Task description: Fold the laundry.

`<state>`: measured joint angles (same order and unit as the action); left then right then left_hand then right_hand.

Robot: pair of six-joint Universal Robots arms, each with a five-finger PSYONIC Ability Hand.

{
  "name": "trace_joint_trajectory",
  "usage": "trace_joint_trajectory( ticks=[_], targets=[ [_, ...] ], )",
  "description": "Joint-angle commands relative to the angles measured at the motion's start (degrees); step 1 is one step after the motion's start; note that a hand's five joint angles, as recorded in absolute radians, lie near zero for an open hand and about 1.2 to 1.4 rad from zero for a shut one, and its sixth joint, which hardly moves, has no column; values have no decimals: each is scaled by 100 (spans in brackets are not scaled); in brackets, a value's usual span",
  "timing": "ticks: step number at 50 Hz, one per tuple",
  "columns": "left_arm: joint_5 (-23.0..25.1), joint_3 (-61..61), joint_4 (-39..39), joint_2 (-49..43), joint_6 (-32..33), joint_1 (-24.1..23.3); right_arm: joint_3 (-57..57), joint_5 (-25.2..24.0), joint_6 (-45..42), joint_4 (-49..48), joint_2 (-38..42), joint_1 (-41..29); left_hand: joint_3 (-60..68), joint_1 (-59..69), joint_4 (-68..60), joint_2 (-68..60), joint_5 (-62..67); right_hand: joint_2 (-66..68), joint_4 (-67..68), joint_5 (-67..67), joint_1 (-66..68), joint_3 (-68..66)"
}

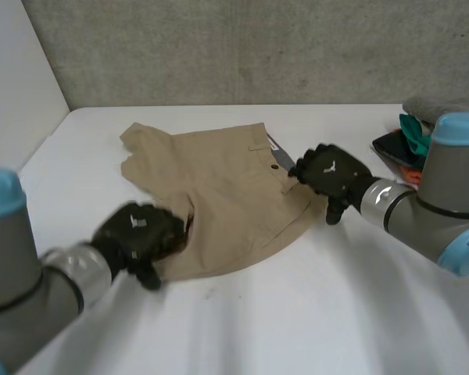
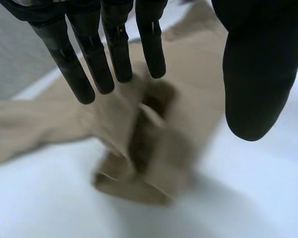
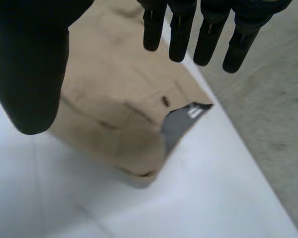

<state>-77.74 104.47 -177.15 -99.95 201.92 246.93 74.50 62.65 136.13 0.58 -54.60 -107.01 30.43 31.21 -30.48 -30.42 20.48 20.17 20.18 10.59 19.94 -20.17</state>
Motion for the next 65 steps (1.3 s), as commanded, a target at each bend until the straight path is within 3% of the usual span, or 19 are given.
trace_joint_trajectory(
  ticks=[1,13,17,19,24,30,38,42,46,52,56,60,65],
  targets=[
    [40,715,-636,-42,-39,-66,-251,-244,-245,-557,800,13,989,911,-984,-990,984,1268,1266,1226,1291,-1268],
    [-461,408,-1251,-745,-56,180,-630,-16,-227,-1280,1382,-110,-491,-569,496,490,-496,1876,1875,1834,1899,-1876],
    [-514,258,-1375,-956,-56,180,-735,28,-271,-1254,1496,-110,-425,-502,429,424,-429,3550,3549,3509,3574,-3550],
    [-514,205,-1348,-1061,-39,154,-735,45,-263,-1271,1470,-127,-206,-284,211,205,-211,5967,5966,5925,5990,-5967],
    [-540,4,-1418,-1334,-30,119,-595,45,-96,-1306,1321,-189,986,908,-981,-987,981,5983,5982,5941,6006,-5983],
    [-531,-190,-1585,-1466,-30,92,-357,151,10,-1482,1162,-233,4767,4689,-4762,-4767,4762,5983,5982,5941,6006,-5983],
    [-417,-120,-1718,-1194,5,110,-32,432,72,-929,618,-198,4957,4879,-4952,-4958,4952,5983,5982,5941,6006,-5983],
    [-163,64,-1235,-694,101,198,231,555,-95,-121,100,-180,4957,4879,-4952,-4958,4952,5983,5982,5941,6006,-5983],
    [311,188,-138,88,330,364,652,757,-648,994,-577,-145,4957,4879,-4952,-4958,4952,5983,5982,5941,6006,-5983],
    [1094,232,2612,1231,1032,751,1810,1432,-1815,3259,-1796,66,4957,4879,-4952,-4958,4952,5983,5982,5941,6006,-5983],
    [1576,310,4052,1618,1506,935,2349,1470,-2344,3660,-2388,162,4957,4879,-4952,-4958,4952,5983,5982,5941,6006,-5983],
    [1877,381,4119,1654,1789,1024,2640,1145,-2530,3300,-2688,259,4957,4879,-4952,-4958,4952,5983,5982,5941,6006,-5983],
    [1728,188,3478,1251,1991,1112,2456,1135,-2249,3159,-2284,347,4957,4879,-4952,-4958,4952,5983,5982,5941,6006,-5983]
  ],
)
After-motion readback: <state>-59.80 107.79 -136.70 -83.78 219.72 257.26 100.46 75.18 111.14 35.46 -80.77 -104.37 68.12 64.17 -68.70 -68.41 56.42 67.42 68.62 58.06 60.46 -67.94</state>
